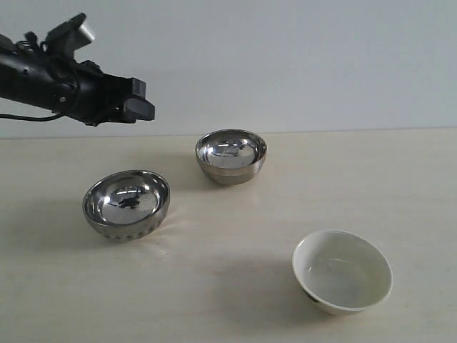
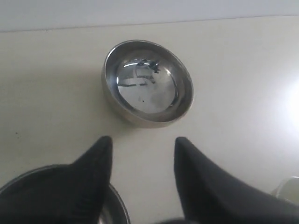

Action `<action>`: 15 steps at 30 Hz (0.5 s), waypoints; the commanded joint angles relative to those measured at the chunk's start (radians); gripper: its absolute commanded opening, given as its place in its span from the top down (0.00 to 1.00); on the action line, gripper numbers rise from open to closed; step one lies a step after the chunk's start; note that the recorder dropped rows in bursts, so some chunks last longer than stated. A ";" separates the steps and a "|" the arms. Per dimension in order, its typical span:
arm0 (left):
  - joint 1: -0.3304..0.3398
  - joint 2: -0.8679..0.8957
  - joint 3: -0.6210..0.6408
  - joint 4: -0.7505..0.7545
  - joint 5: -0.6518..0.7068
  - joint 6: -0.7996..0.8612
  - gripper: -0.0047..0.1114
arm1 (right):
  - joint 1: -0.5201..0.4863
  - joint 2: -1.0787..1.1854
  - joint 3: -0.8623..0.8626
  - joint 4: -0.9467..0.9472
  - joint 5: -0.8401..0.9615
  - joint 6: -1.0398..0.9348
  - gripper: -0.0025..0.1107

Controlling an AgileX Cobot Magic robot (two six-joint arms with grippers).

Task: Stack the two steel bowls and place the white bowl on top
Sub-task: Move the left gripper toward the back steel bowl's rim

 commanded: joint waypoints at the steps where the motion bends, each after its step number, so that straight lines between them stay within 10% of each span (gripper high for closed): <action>1: -0.039 0.116 -0.112 0.032 -0.027 -0.058 0.54 | -0.003 -0.006 0.000 -0.002 -0.007 0.005 0.98; 15: -0.090 0.443 -0.530 0.408 0.040 -0.451 0.54 | -0.003 -0.006 0.000 -0.002 -0.007 0.005 0.98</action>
